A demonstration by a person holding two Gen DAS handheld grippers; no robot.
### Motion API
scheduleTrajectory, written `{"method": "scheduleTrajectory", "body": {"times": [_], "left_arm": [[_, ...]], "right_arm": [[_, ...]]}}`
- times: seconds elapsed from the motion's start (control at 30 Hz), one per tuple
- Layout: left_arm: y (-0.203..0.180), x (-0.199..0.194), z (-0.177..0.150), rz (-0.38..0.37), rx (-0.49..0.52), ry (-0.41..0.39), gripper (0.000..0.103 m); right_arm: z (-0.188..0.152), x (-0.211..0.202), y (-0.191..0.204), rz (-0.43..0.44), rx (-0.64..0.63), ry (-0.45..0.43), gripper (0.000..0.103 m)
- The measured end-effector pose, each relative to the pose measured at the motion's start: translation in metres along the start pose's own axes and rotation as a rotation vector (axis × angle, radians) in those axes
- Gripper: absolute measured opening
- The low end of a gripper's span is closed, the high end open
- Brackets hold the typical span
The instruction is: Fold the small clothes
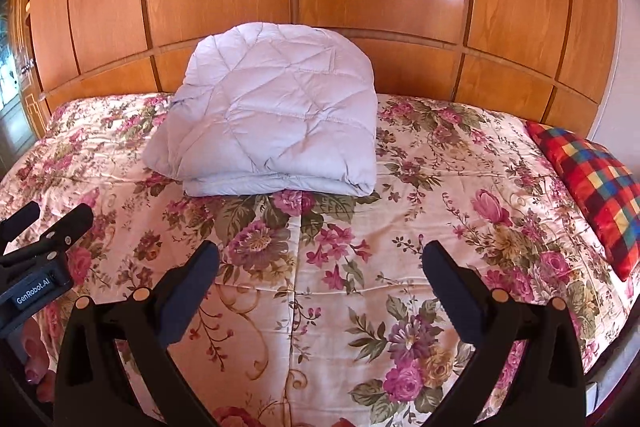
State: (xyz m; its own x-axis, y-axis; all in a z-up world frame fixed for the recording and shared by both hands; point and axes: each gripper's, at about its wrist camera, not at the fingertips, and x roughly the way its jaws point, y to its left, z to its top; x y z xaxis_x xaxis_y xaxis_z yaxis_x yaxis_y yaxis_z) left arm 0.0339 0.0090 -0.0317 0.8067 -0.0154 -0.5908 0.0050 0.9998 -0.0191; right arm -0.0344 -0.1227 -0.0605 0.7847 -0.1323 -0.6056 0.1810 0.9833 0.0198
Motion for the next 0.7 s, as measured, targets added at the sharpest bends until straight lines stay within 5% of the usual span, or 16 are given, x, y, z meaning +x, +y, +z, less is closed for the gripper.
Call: {"method": "scheduleTrajectory", "body": {"times": [0.43,0.7], "left_arm": [[0.003,-0.023,0.011,0.05,0.011,-0.041,0.099],[0.009,-0.021,0.014,0.023,-0.035,0.005,0.099]], "right_arm": [[0.015,-0.027,0.002,-0.025,0.009,-0.034,0.101],[0.018,-0.031,-0.001,-0.043,0.013,-0.051,0.101]]}}
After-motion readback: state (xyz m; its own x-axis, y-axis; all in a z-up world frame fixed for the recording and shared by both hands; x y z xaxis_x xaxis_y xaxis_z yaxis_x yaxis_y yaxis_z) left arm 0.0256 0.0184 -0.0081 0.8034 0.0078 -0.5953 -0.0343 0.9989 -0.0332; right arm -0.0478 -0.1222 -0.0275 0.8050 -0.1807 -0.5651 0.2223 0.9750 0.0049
